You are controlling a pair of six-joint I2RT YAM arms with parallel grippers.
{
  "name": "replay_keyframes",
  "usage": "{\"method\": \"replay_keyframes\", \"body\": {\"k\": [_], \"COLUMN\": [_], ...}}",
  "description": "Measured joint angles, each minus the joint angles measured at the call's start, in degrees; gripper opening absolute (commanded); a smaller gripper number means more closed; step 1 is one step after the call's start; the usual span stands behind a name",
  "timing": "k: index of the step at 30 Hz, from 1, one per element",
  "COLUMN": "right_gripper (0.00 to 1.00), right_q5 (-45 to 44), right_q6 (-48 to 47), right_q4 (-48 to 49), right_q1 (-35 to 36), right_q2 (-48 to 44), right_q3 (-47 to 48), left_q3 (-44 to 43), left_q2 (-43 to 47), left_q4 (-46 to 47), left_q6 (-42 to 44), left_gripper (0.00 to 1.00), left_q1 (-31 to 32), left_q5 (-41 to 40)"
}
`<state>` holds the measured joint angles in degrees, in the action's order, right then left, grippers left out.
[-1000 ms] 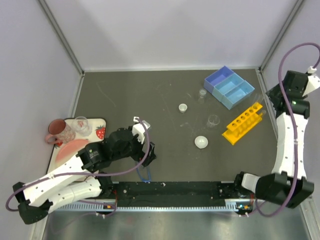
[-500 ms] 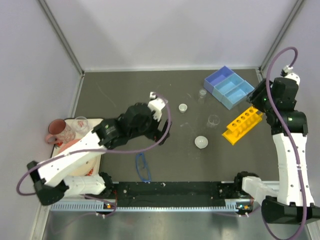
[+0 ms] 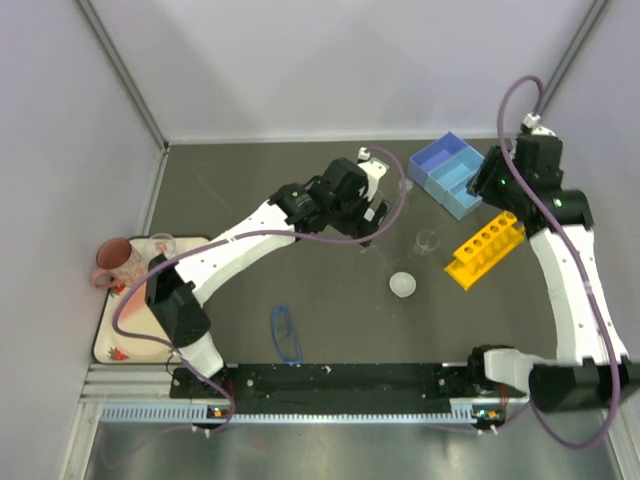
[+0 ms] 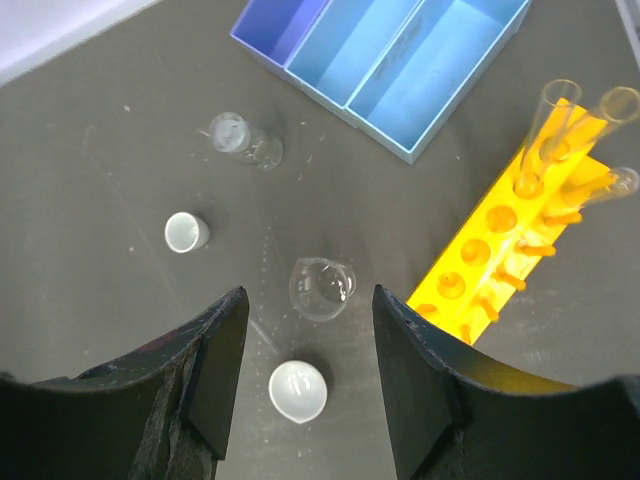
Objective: Organize the chemistry lab equipment
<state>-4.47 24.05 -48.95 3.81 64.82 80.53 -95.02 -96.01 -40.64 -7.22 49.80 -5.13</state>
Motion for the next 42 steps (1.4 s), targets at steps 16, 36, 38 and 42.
{"method": "replay_keyframes", "body": {"k": [16, 36, 38, 42], "right_gripper": [0.50, 0.50, 0.50, 0.49], "right_q5": [-6.49, -15.93, -16.55, -17.55], "right_q6": [7.30, 10.10, 10.27, 10.78], "right_q4": [3.13, 2.10, 2.10, 2.14], "right_q1": [0.17, 0.28, 0.44, 1.18], "right_q2": [34.16, 53.96, 54.71, 56.89], "right_q3": [21.59, 30.64, 30.67, 30.67], "left_q3": [5.62, 19.71, 19.71, 20.11], "left_q2": [3.76, 20.44, 20.92, 22.01], "left_q4": [1.99, 3.17, 3.13, 3.37], "left_q6": [0.42, -1.64, -1.62, -1.62], "left_gripper": [0.98, 0.98, 0.98, 0.98], "left_q1": [-4.04, -5.77, -5.79, -5.79], "left_q5": [4.46, 8.74, 8.72, 8.74]}}
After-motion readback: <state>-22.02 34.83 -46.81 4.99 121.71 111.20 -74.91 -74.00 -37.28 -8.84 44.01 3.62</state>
